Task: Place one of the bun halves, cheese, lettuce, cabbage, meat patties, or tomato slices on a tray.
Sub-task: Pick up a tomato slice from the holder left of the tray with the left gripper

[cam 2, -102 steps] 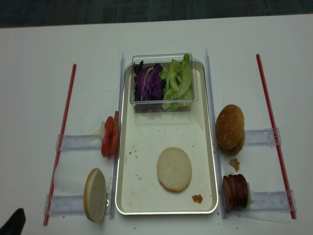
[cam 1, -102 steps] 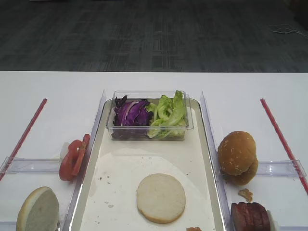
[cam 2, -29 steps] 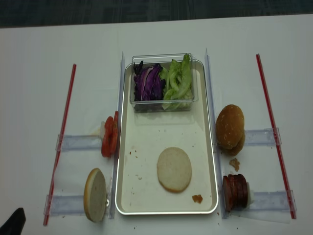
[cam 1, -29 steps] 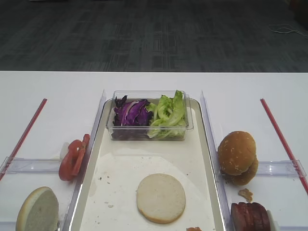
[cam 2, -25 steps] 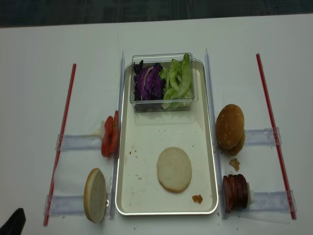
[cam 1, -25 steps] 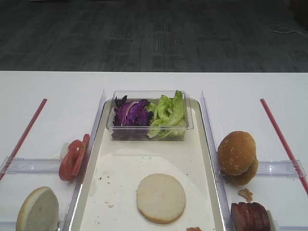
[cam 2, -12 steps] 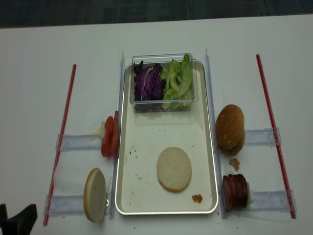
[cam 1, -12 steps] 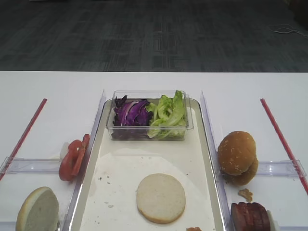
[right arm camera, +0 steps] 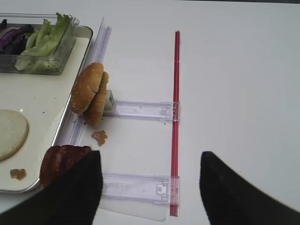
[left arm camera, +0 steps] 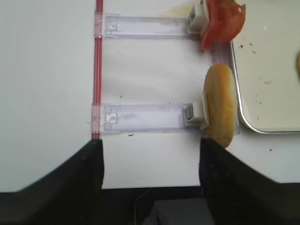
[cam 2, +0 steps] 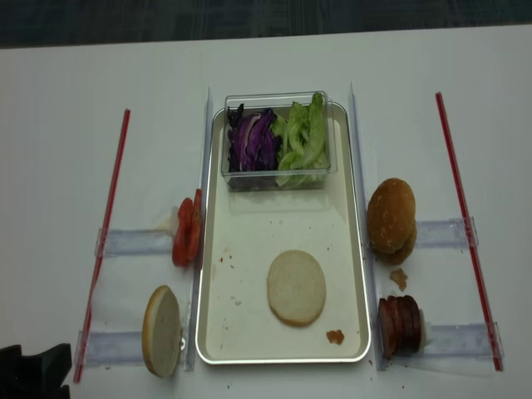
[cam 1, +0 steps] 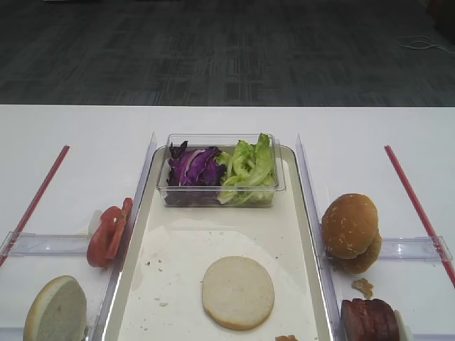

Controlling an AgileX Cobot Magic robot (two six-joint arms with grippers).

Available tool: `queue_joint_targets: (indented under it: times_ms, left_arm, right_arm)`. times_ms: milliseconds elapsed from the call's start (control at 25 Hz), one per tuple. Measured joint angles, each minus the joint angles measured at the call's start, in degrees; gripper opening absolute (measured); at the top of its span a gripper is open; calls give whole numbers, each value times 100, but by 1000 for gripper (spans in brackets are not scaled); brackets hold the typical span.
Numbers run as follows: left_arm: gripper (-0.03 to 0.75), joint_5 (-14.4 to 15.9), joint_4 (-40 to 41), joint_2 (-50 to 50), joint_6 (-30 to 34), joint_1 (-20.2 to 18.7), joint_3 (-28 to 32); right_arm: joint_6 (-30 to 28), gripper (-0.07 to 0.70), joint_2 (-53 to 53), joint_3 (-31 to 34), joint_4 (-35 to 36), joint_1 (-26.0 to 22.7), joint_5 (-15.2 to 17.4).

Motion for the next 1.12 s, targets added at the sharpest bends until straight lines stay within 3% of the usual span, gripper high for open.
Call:
queue_joint_targets:
  times_ms: [1120]
  left_arm:
    - [379, 276, 0, 2346, 65, 0, -707]
  right_arm:
    - [-11, 468, 0, 0, 0, 0, 0]
